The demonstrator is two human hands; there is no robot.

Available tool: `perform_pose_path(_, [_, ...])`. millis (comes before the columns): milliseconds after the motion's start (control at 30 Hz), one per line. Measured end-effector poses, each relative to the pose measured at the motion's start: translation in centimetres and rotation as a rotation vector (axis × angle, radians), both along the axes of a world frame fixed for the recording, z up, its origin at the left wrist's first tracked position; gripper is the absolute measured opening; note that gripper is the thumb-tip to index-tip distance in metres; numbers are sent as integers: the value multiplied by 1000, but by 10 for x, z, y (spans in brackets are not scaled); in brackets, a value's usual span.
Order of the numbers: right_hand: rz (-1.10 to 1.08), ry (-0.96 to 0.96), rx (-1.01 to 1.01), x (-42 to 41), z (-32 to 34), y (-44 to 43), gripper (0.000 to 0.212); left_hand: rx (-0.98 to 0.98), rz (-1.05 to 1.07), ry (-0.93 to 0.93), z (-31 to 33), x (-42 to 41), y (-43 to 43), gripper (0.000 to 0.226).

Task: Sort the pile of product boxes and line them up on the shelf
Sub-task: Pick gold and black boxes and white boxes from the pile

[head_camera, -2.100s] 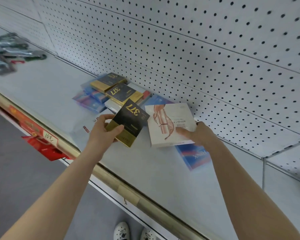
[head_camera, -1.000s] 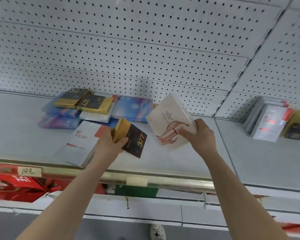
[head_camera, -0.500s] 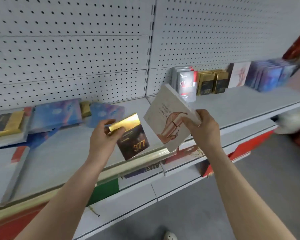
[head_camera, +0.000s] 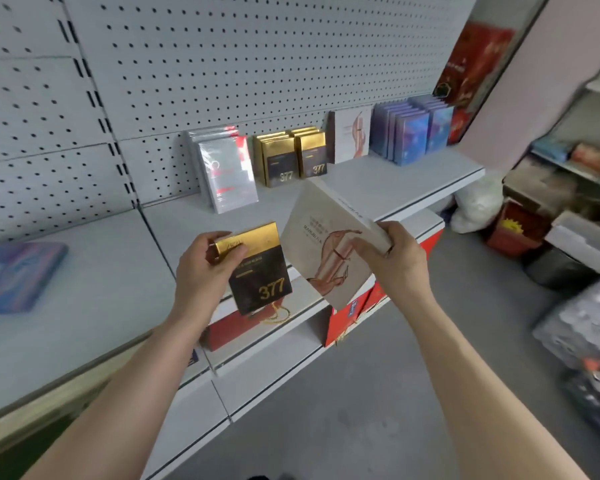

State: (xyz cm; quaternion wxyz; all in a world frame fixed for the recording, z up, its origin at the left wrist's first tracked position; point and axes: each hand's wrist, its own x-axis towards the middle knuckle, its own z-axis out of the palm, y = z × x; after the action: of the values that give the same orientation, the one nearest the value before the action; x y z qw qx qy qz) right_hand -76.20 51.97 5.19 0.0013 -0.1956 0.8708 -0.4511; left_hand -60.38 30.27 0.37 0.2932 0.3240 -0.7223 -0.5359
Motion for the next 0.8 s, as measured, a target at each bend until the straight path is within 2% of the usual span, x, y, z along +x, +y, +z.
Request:
perform_pose_path(300, [45, 19, -12, -121, -8, 23, 20, 30, 42, -23, -7, -108, 32, 34])
perform_pose_path(600, [259, 25, 11, -218, -21, -52, 25, 76, 213, -2, -17, -181, -28, 30])
perform_pose_path(800, [445, 36, 40, -258, -22, -99, 27, 101, 339, 16, -23, -195, -56, 27])
